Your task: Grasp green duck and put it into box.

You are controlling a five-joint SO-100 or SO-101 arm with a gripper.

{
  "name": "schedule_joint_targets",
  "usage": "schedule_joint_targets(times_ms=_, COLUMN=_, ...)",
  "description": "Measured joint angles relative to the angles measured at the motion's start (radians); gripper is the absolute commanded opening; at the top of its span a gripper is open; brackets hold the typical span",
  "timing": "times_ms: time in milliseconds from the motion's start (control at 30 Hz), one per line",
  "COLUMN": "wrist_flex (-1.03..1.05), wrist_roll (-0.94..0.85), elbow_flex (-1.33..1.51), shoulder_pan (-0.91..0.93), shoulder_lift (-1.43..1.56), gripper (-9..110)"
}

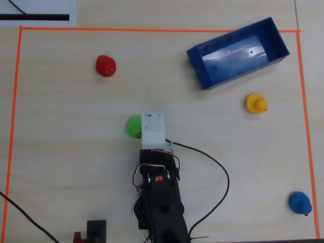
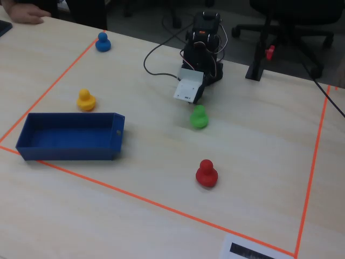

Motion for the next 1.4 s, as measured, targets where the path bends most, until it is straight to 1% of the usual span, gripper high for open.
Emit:
schedule_joint_targets(times_ms=867, wrist_flex=0.0, wrist_roll=0.0, elbow_flex=0.0, shoulder_pan=0.0, shoulder_lift=0.0, gripper=2)
schedule_joint_targets(times_ms=1133, wrist_flex=0.0, wrist_roll=0.0, elbow_flex=0.0, shoulder_pan=0.0, shoulder_lift=0.0, gripper=6)
schedule_joint_targets(times_ms=1167, wrist_flex=0.0, wrist_roll=0.0, elbow_flex=0.0, shoulder_pan=0.0, shoulder_lift=0.0, gripper=4)
schedule_joint_targets(times_ms=1200, wrist_flex=0.0, wrist_roll=0.0, elbow_flex=0.0, shoulder_pan=0.0, shoulder_lift=0.0, gripper=0)
schedule_joint_targets(times_ms=1400, wrist_flex=0.0, wrist_roll=0.0, elbow_flex=0.0, shoulder_pan=-0.008, shoulder_lift=0.0, gripper=0)
